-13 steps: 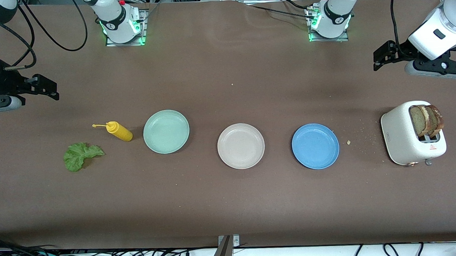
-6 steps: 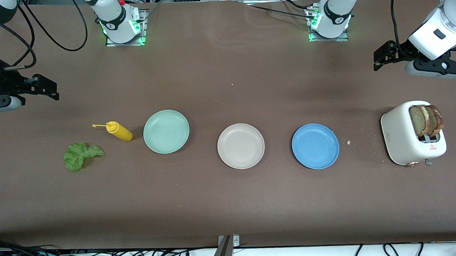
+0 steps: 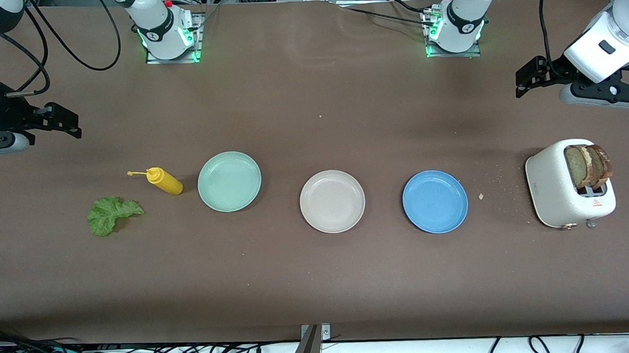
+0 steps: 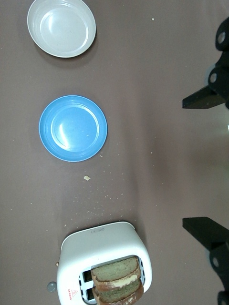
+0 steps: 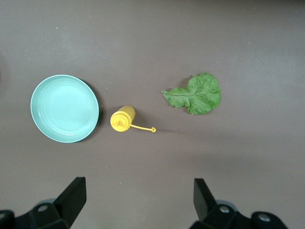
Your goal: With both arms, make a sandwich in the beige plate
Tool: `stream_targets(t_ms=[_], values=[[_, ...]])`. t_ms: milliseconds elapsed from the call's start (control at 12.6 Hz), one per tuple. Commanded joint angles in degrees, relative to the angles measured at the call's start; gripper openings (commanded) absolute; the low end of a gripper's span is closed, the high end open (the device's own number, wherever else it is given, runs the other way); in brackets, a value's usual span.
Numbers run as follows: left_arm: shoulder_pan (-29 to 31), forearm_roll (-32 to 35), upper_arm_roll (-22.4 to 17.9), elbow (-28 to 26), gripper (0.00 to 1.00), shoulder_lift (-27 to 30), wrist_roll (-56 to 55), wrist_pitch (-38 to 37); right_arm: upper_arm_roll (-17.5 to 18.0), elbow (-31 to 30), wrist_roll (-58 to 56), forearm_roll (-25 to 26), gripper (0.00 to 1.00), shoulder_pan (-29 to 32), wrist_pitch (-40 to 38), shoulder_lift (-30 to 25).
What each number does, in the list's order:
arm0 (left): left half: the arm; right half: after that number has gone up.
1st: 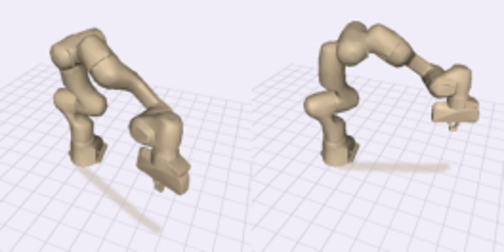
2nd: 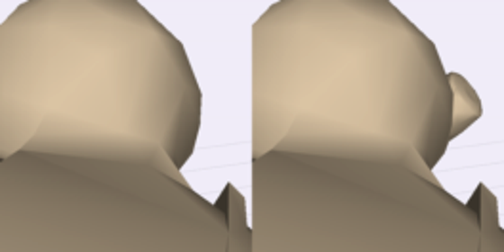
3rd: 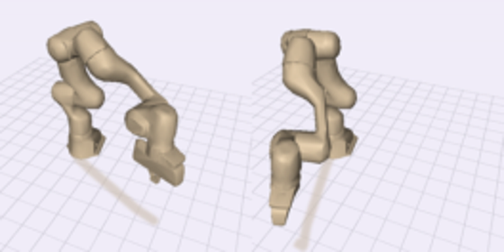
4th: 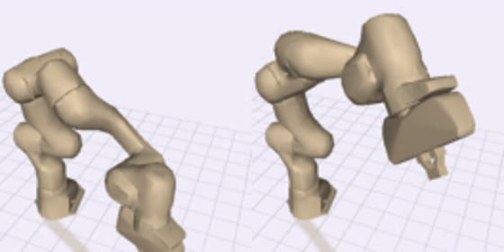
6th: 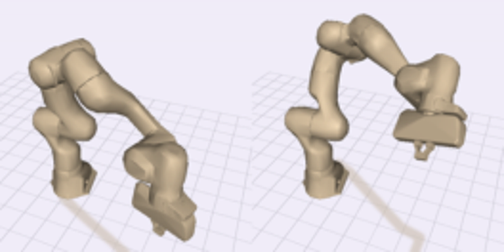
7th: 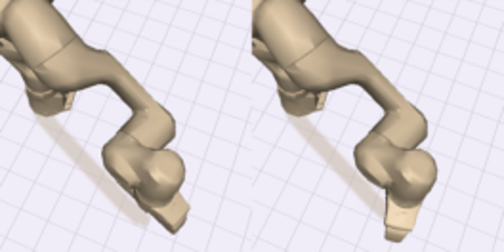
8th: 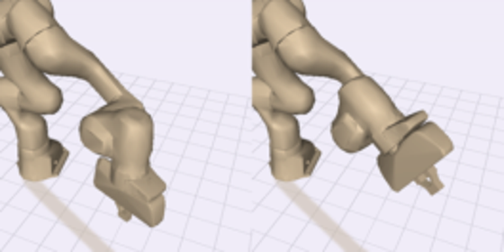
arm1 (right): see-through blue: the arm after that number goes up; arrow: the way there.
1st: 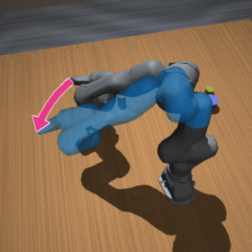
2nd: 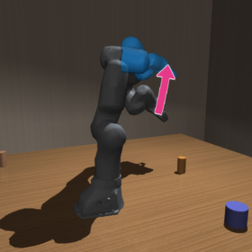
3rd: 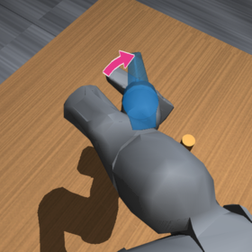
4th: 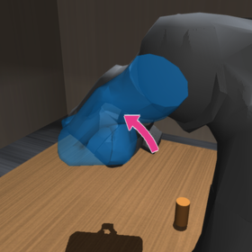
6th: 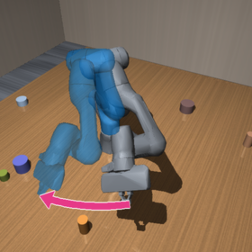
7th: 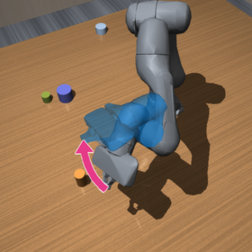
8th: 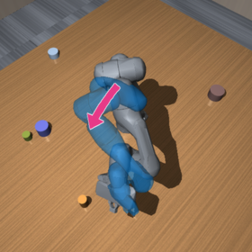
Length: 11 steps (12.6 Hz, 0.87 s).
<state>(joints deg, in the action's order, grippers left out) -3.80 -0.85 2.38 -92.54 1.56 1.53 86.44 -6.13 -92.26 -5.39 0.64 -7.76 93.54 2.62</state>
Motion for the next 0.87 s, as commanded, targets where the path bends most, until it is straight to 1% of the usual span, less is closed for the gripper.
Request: stream_targets(t_ms=[0, 794], values=[[0.55, 1.2, -0.09, 1.39, 1.0, -0.59, 1.46, -1.27, -0.02, 1.03, 0.99, 0.24, 1.0, -0.33, -0.81, 0.19], [0.55, 1.2, -0.09, 1.39, 1.0, -0.59, 1.37, -1.27, -0.11, 1.03, 2.48, 0.24, 1.0, -0.24, -0.2, 0.46]])
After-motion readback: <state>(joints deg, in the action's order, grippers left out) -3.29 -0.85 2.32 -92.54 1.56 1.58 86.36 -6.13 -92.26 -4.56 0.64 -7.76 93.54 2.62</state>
